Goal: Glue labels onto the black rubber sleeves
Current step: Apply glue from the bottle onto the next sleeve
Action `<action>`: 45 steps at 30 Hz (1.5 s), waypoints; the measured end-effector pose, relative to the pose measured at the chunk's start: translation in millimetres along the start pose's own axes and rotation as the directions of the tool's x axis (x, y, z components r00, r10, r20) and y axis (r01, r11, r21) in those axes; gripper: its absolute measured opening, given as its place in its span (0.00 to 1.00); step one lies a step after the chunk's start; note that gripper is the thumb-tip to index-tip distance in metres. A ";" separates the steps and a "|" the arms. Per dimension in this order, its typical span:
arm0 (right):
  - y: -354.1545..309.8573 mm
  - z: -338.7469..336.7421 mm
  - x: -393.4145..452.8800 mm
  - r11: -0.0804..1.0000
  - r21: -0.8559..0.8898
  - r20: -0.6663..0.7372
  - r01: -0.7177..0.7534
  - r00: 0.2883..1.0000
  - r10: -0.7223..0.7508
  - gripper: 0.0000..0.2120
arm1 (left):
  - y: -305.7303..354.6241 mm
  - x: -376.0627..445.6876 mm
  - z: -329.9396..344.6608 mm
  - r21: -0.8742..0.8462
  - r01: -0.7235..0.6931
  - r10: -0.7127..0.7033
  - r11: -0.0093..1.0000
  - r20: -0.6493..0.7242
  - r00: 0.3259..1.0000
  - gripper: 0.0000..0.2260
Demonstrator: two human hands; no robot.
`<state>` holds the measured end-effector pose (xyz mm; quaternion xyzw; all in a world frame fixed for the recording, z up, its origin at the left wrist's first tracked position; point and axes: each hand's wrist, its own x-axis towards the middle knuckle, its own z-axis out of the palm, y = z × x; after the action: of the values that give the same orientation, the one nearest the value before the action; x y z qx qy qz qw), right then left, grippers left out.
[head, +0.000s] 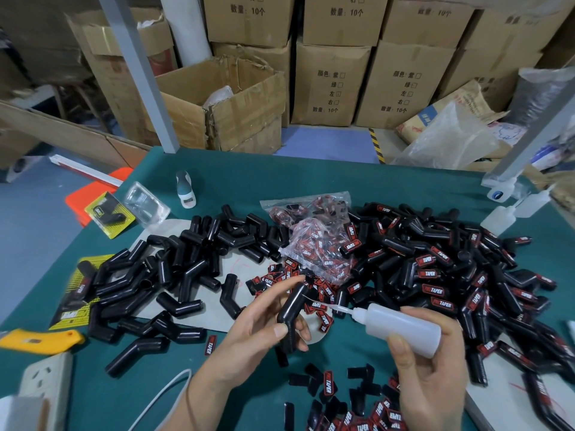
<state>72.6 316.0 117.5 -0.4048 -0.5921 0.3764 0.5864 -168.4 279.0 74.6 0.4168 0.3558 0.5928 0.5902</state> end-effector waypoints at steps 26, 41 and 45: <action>-3.5 -1.6 0.7 1.000 -0.011 0.006 0.010 1.000 -0.010 0.16 | 2.8 0.7 1.4 0.008 0.006 -0.006 1.000 -0.004 1.000 0.29; -8.0 0.4 -1.1 1.000 -0.005 0.028 0.024 0.999 -0.023 0.16 | 1.5 1.0 -0.6 0.012 0.000 0.000 1.000 0.001 1.000 0.29; -4.8 -1.5 -1.1 1.000 -0.022 0.018 0.022 1.000 -0.021 0.20 | 2.4 1.2 0.1 0.015 -0.001 0.001 1.000 0.014 1.000 0.29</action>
<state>73.9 313.0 121.5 -0.4014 -0.6057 0.3672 0.5807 -169.2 280.1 76.9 0.4254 0.3559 0.5875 0.5892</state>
